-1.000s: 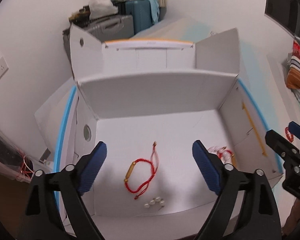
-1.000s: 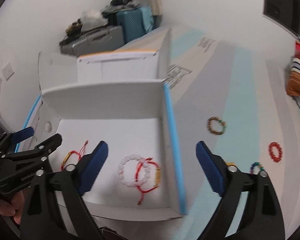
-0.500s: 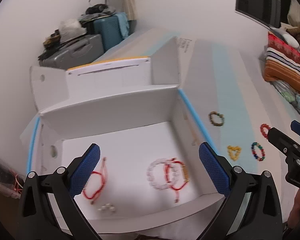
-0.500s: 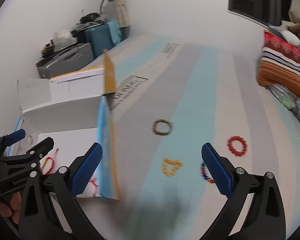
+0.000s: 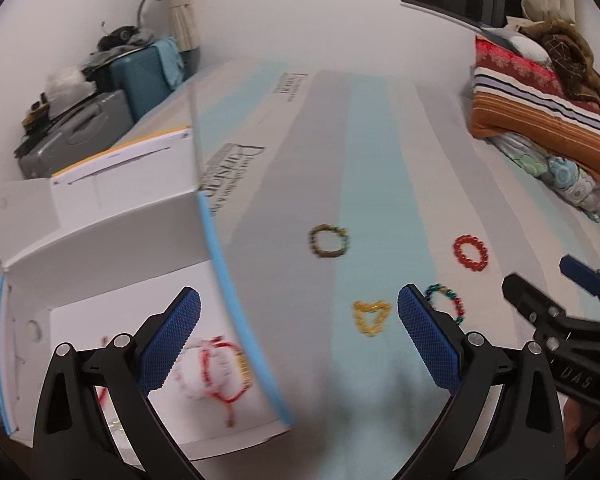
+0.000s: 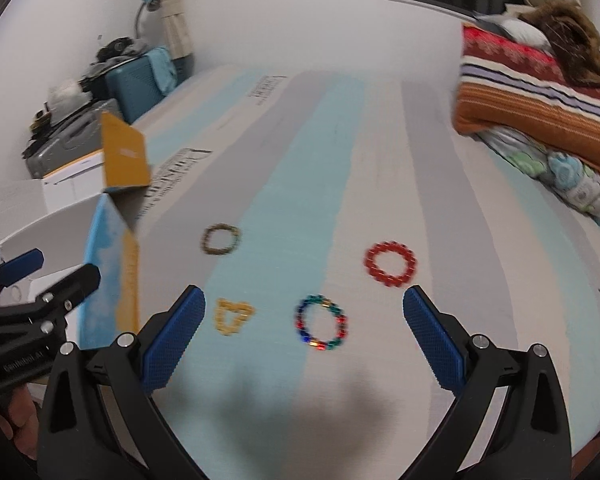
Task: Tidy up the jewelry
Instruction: 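Move both tools back over the remaining bead bracelets, then grasp the multicolour bead bracelet with the right tool while the left tool grasps the yellow bead bracelet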
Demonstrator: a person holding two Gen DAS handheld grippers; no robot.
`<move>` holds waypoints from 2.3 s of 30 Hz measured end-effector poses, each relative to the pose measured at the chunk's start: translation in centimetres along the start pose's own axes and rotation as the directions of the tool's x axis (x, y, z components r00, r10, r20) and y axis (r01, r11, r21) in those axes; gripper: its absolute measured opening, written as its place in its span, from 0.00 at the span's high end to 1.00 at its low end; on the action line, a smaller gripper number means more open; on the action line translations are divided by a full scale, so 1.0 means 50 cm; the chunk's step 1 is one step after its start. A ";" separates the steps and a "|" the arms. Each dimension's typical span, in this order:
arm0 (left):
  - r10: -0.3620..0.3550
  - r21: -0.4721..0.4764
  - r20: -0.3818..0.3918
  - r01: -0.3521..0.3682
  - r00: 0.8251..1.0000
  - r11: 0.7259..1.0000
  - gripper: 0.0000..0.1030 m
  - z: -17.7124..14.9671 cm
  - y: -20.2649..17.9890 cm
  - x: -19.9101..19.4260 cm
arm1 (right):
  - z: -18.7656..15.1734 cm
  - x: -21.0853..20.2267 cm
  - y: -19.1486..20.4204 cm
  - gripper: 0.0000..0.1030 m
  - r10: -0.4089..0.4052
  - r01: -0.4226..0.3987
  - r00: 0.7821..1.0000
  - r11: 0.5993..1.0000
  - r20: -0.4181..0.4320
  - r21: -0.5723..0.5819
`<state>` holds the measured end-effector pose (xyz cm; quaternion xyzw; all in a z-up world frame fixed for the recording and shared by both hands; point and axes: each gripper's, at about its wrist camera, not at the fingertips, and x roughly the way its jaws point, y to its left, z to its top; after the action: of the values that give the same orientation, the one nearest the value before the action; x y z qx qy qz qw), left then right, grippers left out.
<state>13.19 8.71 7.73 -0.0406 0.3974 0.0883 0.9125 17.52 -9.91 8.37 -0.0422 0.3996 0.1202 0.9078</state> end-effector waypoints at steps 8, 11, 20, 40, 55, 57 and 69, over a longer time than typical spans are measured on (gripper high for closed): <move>-0.045 0.030 -0.053 0.047 0.998 0.998 0.06 0.003 -0.092 0.083 | -0.027 0.051 -0.092 0.07 -0.049 0.051 0.998 0.998 -0.044 0.046; -0.046 0.041 -0.075 0.049 0.996 0.998 0.06 0.000 -0.111 0.114 | -0.034 0.072 -0.113 0.07 -0.056 0.059 0.997 0.997 -0.061 0.056; -0.051 0.034 -0.147 0.056 0.988 0.998 0.06 -0.026 -0.120 0.220 | -0.058 0.149 -0.123 0.07 -0.062 0.068 0.991 0.997 -0.115 0.043; -0.042 0.020 -0.226 0.048 0.973 0.999 0.23 -0.084 -0.096 0.349 | -0.105 0.300 -0.094 0.32 -0.023 0.033 0.968 0.999 -0.249 0.039; 0.005 0.054 -0.225 0.007 0.974 0.999 0.74 -0.096 -0.095 0.341 | -0.110 0.310 -0.089 0.77 -0.012 0.023 0.966 0.999 -0.257 0.040; 0.004 0.063 -0.230 0.011 0.973 0.998 0.83 -0.095 -0.097 0.340 | -0.109 0.310 -0.087 0.82 -0.014 0.025 0.967 0.999 -0.255 0.038; -0.038 0.041 -0.241 0.049 0.970 0.998 0.91 -0.090 -0.089 0.316 | -0.098 0.279 -0.080 0.91 0.007 0.007 0.975 0.998 -0.223 0.062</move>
<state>21.37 5.74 -6.86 -0.0383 0.5060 0.0534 0.8600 24.10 -12.04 -5.27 -0.0269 0.5024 0.1020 0.8582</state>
